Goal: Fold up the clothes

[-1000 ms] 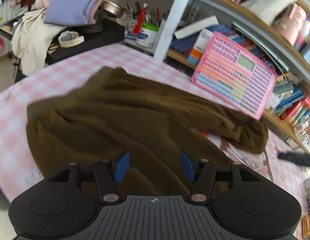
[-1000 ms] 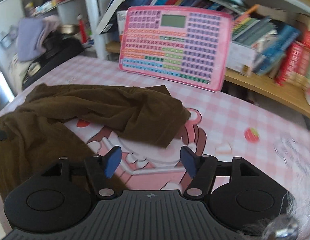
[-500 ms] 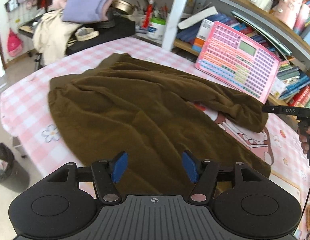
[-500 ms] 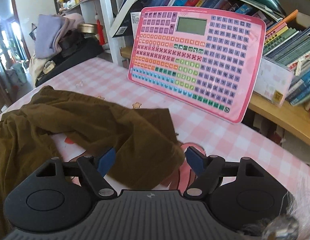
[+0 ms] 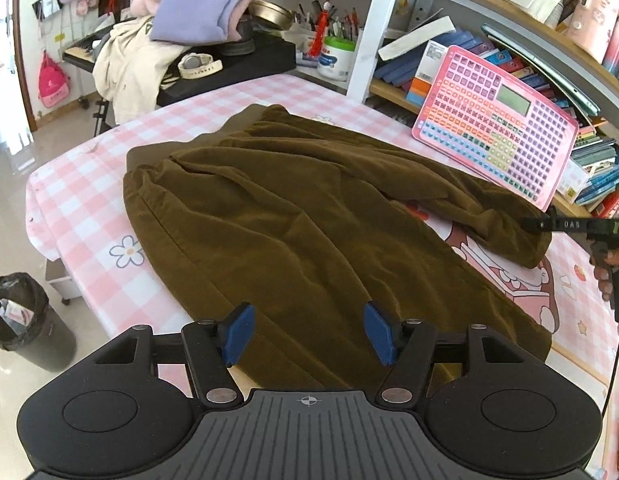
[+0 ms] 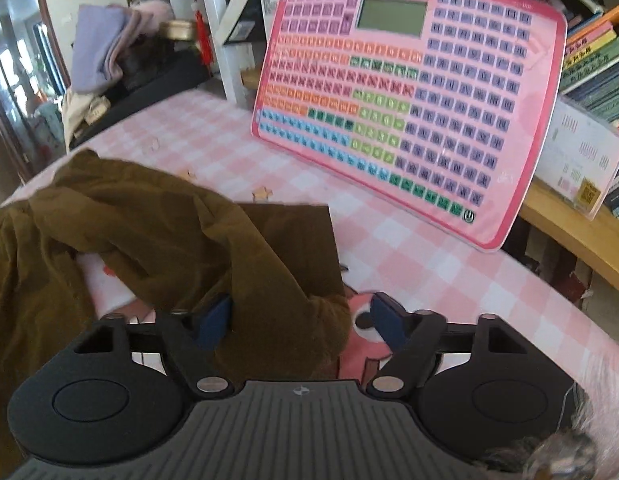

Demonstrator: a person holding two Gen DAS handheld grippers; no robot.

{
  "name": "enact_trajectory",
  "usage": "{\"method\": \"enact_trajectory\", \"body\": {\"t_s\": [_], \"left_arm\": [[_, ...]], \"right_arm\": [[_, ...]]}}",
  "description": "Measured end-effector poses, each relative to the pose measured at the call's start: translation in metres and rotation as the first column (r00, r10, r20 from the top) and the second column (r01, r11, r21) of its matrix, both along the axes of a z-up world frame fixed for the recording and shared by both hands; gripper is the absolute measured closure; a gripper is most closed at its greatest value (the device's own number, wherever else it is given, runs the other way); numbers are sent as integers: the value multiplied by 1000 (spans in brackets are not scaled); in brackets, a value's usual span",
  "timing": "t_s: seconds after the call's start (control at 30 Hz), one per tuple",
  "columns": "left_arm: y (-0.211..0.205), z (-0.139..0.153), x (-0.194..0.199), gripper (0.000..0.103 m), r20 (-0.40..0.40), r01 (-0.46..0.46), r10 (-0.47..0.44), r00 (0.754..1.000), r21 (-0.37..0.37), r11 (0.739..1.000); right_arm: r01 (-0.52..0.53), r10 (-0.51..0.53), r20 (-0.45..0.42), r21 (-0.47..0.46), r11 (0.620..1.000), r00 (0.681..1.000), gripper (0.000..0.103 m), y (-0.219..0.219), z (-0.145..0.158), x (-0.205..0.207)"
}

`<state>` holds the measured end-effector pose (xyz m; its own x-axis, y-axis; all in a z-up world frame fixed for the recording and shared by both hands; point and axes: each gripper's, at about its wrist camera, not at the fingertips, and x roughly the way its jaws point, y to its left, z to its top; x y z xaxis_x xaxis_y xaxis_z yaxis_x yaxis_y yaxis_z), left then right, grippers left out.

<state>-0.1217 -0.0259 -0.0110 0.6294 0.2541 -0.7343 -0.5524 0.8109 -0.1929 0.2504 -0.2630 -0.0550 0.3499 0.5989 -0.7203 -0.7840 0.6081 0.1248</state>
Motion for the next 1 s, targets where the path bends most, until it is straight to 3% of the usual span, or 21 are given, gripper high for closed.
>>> {"method": "enact_trajectory", "body": {"t_s": [0.07,0.13,0.2,0.27,0.33,0.4,0.43,0.5,0.57,0.63,0.7,0.77,0.83,0.93,1.0], "left_arm": [[0,-2,3,41,-3,5,-5,1000,-7,1000],[-3,-2,8,41,-3,25,-25,1000,-6,1000],[-6,-2,12,41,-2,46,-46,999,-3,999],[-8,-2,15,42,-6,57,-57,998,0,998],[-9,-2,16,42,-10,60,-60,998,0,998],[-9,-2,15,42,-12,58,-58,998,2,998],[-9,-2,15,42,-12,56,-56,998,3,998],[-9,0,12,42,-7,49,-49,999,8,999],[-9,2,8,42,-1,40,-39,999,12,999],[-8,4,5,41,3,26,-26,1000,13,1000],[-5,4,2,41,3,12,-12,1000,9,1000],[-4,4,-1,41,4,4,-4,1000,10,1000],[-3,4,-3,41,5,0,0,1000,9,1000],[-3,1,-1,41,-2,5,-5,1000,-3,1000],[-3,-2,1,41,-6,16,-16,1000,-12,1000]], "right_arm": [[-47,47,-19,-13,999,999,91,-2,3,-5],[-112,111,-31,-28,993,993,94,-4,10,-14],[-231,234,-8,132,964,972,94,-16,47,-37],[-344,349,35,285,895,937,95,-28,84,-61],[-443,448,95,425,789,889,95,-41,121,-84],[-450,445,153,547,706,883,95,-54,149,-86],[-430,414,165,566,703,895,95,-55,155,-82],[-353,320,157,540,764,934,95,-50,153,-62],[-229,174,183,353,907,968,95,-30,133,-36],[-94,58,190,185,978,980,94,-14,101,-6],[30,-37,136,51,998,990,89,-6,63,24],[120,-117,134,-18,993,984,54,-9,40,34],[207,-199,143,-43,977,970,53,-17,28,37],[250,-251,41,39,968,967,53,-41,27,29],[249,-248,-15,46,967,969,53,-46,30,17]]}}
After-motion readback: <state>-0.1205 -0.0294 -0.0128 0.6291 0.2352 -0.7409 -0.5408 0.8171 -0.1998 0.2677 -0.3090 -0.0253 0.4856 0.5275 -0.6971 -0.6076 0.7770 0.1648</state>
